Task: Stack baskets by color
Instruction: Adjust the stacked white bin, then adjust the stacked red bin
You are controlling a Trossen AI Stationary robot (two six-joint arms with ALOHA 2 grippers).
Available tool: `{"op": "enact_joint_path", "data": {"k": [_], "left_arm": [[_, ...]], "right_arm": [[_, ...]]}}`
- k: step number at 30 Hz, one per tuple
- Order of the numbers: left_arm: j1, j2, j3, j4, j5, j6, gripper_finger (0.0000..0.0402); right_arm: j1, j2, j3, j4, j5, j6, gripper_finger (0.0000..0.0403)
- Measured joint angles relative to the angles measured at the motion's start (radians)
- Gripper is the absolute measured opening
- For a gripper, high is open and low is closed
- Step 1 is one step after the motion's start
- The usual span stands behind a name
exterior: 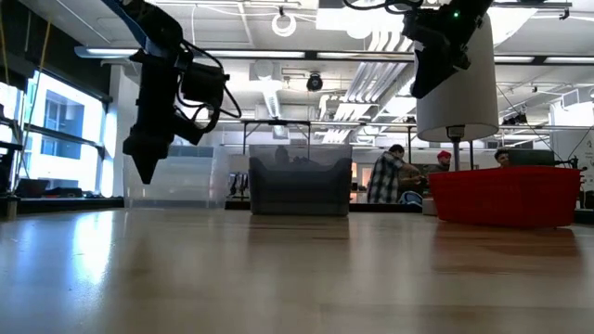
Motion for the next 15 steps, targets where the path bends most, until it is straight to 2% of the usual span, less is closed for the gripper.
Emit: {"op": "enact_joint_path", "data": {"k": [7,11,15], "left_arm": [[0.043,0.000,0.000,0.000,-0.050,0.003,0.0142],[0.002,-0.027,0.000,0.006,0.038,-0.023,0.0142],[-0.078,-0.082,0.000,0.009,0.098,-0.062,0.0142]], "right_arm": [[0.000,0.000,0.000,-0.042,-0.186,0.067,0.0067],[0.000,0.000,0.000,-0.087,-0.255,0.132,0.0067],[0.003,0.005,0.001,-0.157,-0.274,0.209,0.0067]]}}
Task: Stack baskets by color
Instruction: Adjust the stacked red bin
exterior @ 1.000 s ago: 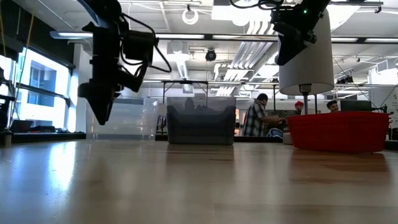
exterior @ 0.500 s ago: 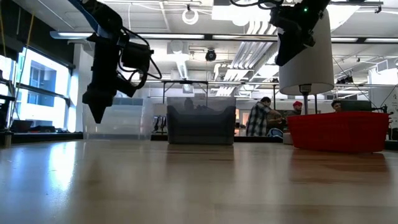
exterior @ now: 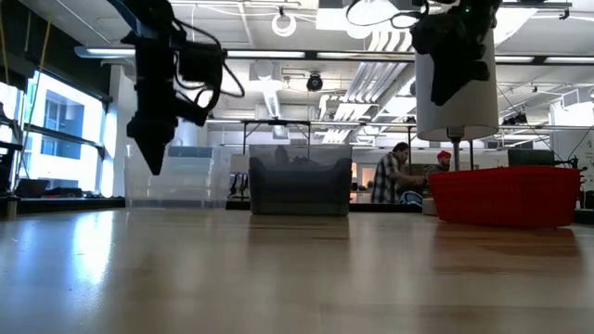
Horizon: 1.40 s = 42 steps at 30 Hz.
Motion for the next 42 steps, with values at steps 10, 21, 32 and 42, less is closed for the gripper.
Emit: {"op": "enact_joint_path", "data": {"k": [10,21,32,42], "left_arm": [[-0.159,-0.166,0.000,0.085,0.088,-0.009,0.0142],[-0.223,-0.223,0.000,0.095,0.109,0.058,0.0142],[-0.228,-0.226,0.000,0.089,0.120,0.159,0.0142],[-0.228,-0.226,0.000,0.088,0.134,0.151,0.0142]], "right_arm": [[0.107,0.090,0.000,-0.060,-0.032,0.198,0.0067],[0.245,0.248,0.000,-0.065,0.003,0.362,0.0067],[0.274,0.387,0.000,-0.063,0.011,0.407,0.0070],[0.274,0.409,0.000,-0.070,0.080,0.457,0.0136]]}}
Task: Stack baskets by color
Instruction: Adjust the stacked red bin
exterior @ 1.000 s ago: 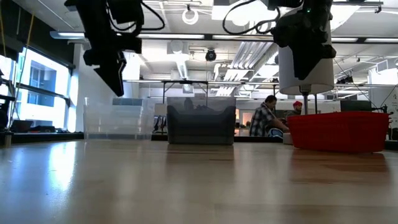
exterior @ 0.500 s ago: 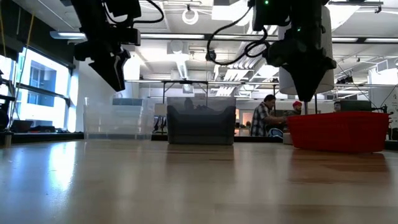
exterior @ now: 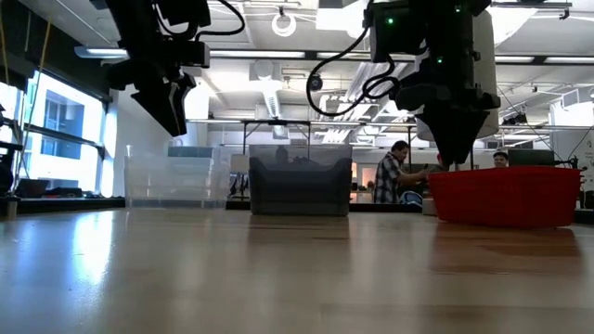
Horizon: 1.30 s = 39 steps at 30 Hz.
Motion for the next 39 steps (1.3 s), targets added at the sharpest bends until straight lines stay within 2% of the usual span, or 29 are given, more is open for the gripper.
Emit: {"op": "enact_joint_path", "data": {"k": [4,11,24,27,32,39], "left_arm": [[0.000,0.000,0.000,0.000,0.000,0.000,0.0142],[0.000,0.000,0.000,0.000,0.000,-0.001,0.0142],[0.000,0.000,0.000,-0.023,-0.001,-0.001,0.0142],[0.000,0.000,0.000,-0.023,-0.001,-0.001,0.0142],[0.000,0.001,0.000,-0.023,-0.002,-0.001,0.0142],[0.004,0.001,0.039,-0.066,-0.006,-0.004,0.0142]], "right_arm": [[0.000,0.000,0.000,-0.030,0.001,0.038,0.0150],[0.000,0.009,0.000,-0.032,0.009,0.079,0.0151],[0.006,0.170,-0.001,-0.024,-0.053,0.064,0.0150],[0.006,0.196,-0.001,-0.020,-0.085,0.060,0.0135],[0.022,0.215,-0.001,0.019,-0.101,0.036,0.0084],[0.058,0.215,-0.001,0.239,-0.112,-0.087,0.0027]]}}
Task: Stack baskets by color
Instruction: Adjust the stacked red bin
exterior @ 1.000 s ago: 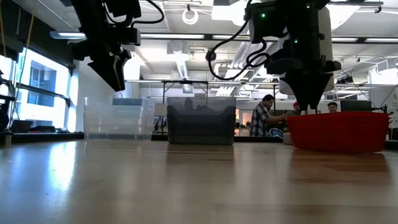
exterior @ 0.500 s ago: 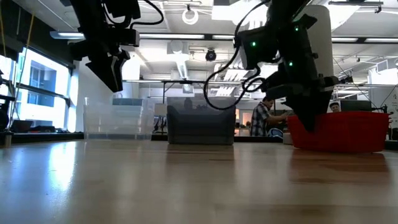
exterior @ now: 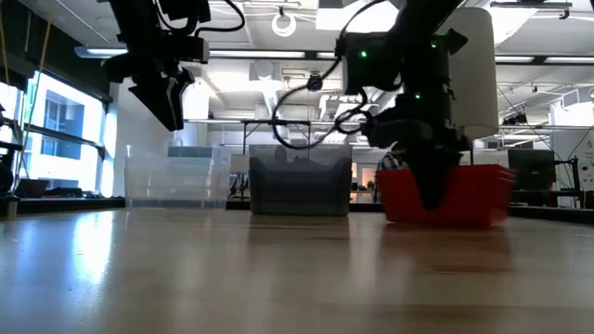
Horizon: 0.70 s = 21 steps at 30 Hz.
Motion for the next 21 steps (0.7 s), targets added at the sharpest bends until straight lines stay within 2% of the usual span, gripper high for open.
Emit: {"op": "enact_joint_path", "data": {"k": [4,10,21], "left_arm": [[0.000,0.000,0.038,-0.012,-0.002,0.000,0.0142],[0.000,0.000,0.081,-0.017,-0.002,0.000,0.0142],[0.000,0.000,0.087,-0.019,-0.002,-0.026,0.0142]], "right_arm": [[0.007,0.000,0.000,0.097,0.001,-0.061,0.0015],[0.007,0.000,0.018,0.163,0.003,-0.167,0.0020],[0.007,0.001,0.061,0.256,0.018,-0.640,0.0025]]}}
